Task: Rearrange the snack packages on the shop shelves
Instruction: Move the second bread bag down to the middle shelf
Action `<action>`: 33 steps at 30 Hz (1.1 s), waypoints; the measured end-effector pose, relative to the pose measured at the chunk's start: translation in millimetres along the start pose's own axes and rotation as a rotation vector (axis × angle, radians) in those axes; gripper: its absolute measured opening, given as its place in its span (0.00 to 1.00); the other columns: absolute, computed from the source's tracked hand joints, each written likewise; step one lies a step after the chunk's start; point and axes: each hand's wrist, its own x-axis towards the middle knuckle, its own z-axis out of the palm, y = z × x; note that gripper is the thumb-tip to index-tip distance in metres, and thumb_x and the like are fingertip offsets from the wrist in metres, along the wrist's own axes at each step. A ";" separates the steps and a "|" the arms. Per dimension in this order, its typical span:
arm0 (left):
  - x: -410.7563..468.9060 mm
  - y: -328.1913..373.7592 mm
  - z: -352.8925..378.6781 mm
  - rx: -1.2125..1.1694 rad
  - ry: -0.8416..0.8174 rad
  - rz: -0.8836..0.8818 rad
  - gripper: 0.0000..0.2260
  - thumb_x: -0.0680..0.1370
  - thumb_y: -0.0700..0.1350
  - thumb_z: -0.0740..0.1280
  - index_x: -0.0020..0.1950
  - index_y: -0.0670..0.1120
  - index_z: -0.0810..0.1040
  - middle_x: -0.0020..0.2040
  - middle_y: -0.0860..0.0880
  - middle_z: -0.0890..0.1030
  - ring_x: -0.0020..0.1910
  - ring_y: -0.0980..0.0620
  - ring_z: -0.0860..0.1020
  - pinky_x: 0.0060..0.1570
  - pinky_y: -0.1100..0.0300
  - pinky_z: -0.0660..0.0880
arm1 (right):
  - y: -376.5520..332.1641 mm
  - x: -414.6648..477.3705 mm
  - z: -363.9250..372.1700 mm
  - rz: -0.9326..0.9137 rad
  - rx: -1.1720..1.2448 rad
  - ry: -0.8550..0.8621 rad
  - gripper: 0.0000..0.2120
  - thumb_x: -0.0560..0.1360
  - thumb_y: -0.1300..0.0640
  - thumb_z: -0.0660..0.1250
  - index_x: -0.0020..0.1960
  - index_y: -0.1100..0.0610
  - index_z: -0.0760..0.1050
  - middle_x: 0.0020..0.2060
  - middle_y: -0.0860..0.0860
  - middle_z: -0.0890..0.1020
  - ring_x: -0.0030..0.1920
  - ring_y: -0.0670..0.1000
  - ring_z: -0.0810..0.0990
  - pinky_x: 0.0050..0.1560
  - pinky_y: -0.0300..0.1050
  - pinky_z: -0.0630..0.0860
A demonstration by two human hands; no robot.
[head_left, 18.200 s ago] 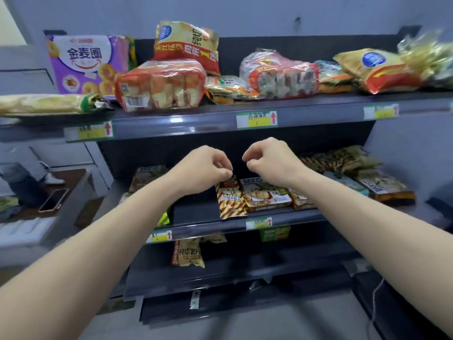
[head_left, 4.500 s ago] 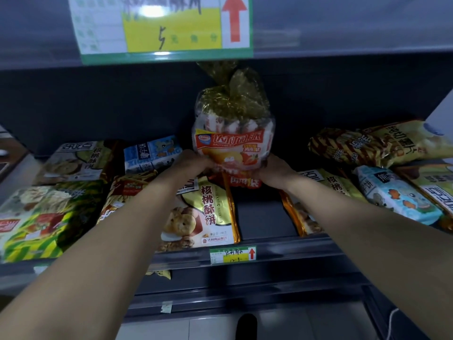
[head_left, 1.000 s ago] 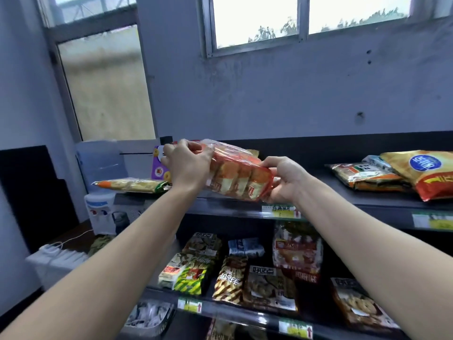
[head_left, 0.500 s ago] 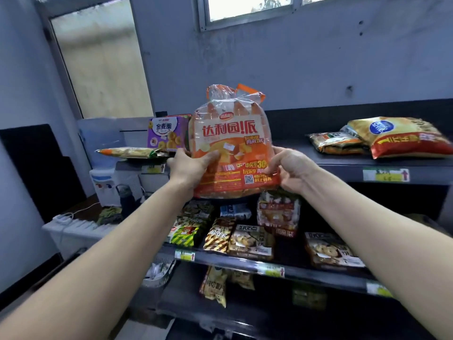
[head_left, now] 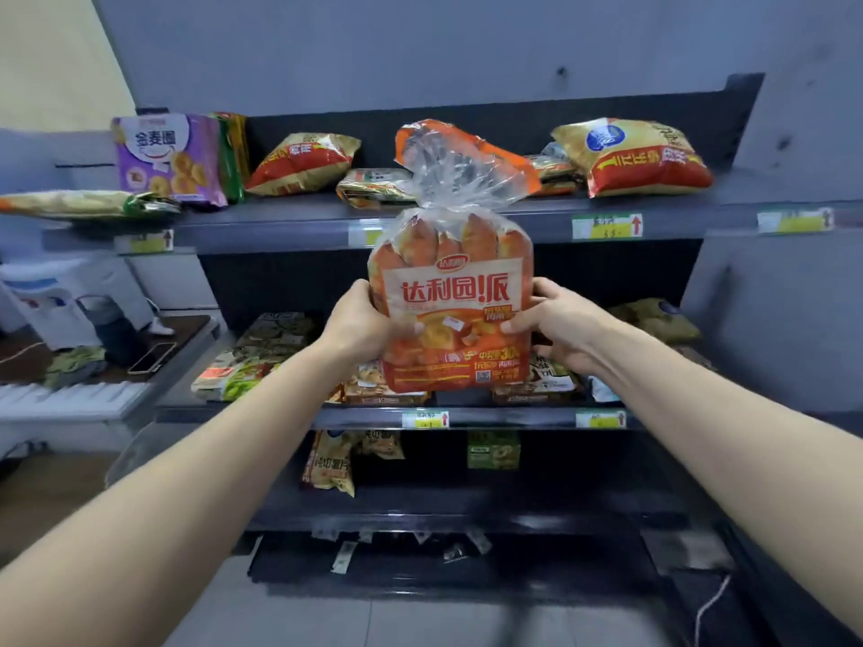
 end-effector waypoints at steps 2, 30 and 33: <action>12.0 -16.7 12.2 0.028 -0.038 -0.029 0.24 0.64 0.43 0.79 0.56 0.46 0.73 0.52 0.49 0.81 0.51 0.49 0.80 0.53 0.47 0.78 | 16.3 4.1 -3.8 0.022 -0.005 0.009 0.22 0.71 0.73 0.65 0.59 0.53 0.72 0.52 0.51 0.82 0.47 0.50 0.81 0.40 0.44 0.74; 244.0 -163.6 46.5 0.049 -0.264 -0.200 0.38 0.62 0.64 0.75 0.64 0.45 0.70 0.56 0.48 0.80 0.53 0.47 0.80 0.51 0.47 0.79 | 125.0 258.2 55.9 0.217 -0.005 0.213 0.38 0.70 0.73 0.66 0.74 0.51 0.58 0.60 0.55 0.78 0.57 0.54 0.78 0.48 0.45 0.77; 249.8 -169.1 47.1 0.195 -0.489 -0.233 0.57 0.51 0.78 0.68 0.73 0.50 0.61 0.68 0.48 0.74 0.63 0.47 0.75 0.62 0.47 0.73 | 136.6 266.9 55.8 0.254 -0.038 0.288 0.36 0.68 0.71 0.68 0.72 0.55 0.62 0.59 0.55 0.79 0.57 0.53 0.78 0.49 0.43 0.76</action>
